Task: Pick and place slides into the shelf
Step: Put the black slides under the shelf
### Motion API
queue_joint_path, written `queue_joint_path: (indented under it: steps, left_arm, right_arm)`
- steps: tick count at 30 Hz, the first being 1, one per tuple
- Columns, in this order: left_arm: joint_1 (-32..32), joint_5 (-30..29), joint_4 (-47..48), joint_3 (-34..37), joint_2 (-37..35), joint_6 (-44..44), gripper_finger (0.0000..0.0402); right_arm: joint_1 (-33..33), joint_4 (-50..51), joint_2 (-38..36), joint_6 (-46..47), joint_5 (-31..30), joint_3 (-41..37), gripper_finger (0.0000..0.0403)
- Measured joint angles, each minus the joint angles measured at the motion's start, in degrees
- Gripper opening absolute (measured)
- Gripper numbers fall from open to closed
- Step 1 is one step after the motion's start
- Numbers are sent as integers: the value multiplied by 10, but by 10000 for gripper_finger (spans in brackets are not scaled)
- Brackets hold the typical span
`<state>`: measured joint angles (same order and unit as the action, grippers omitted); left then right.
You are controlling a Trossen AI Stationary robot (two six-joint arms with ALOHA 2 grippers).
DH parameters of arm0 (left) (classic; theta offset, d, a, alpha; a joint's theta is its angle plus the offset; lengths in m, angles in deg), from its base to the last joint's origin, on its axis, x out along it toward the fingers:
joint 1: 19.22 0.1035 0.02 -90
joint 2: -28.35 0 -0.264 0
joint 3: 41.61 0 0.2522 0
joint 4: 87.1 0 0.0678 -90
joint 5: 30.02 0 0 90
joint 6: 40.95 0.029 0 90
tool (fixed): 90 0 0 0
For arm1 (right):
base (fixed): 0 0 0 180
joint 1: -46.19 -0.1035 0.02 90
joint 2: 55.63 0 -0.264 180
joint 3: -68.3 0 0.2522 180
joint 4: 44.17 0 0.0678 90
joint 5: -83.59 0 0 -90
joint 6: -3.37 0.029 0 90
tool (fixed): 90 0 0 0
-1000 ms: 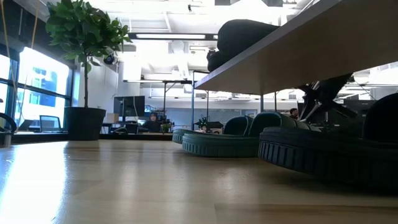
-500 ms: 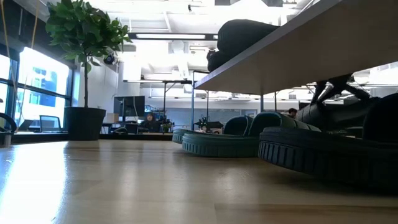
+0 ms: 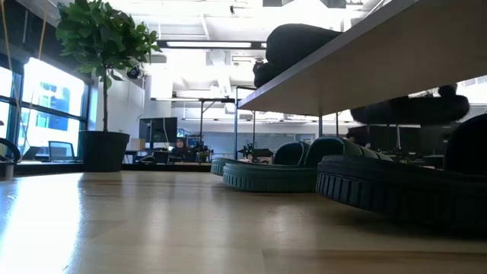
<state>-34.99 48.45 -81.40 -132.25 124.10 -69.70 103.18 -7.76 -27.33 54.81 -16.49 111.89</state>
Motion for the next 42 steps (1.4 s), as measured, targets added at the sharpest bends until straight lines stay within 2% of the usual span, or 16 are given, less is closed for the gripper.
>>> queue_joint_path:
  steps: [4, 10, 13, 18, 21, 23, 26, 31, 34, 36, 39, 42]
  left_arm:
    - [0, 0, -19, 0, 0, 16, 177]
    - [1, -11, -43, 0, 0, 36, 177]
    - [1, -44, -66, 0, 0, 52, 177]
    - [8, -162, -92, 0, 0, 64, 177]
    - [28, -200, -90, 0, 0, 43, 177]
    - [48, -192, -91, 0, 0, 6, 177]
    - [81, -137, -92, 0, 0, -53, 177]
    - [113, -86, -223, 0, 33, -90, 177]
    - [126, -94, -273, 0, 46, -47, 177]
    - [129, -114, -310, -1, 59, 39, 177]
    - [125, -194, -352, -8, 78, 196, 177]
    - [123, -247, -386, -26, 104, 241, 177]
  right_arm:
    - [0, -66, -33, 15, 15, 0, 0]
    - [0, -213, -66, 65, 77, 0, 0]
    - [0, -317, -78, 107, 103, 1, 0]
    - [0, -465, -92, 192, 144, 2, 0]
    - [0, -539, -93, 235, 166, 2, 0]
    - [0, -564, -93, 258, 177, 9, 0]
    - [0, -564, -92, 268, 193, 38, 0]
    - [0, -564, -75, 286, 214, 102, 0]
    - [0, -565, -58, 314, 232, 138, 0]
    - [0, -564, -43, 344, 252, 155, 0]
    - [0, -564, -20, 371, 277, 174, 0]
    - [0, -570, -2, 375, 274, 182, 0]
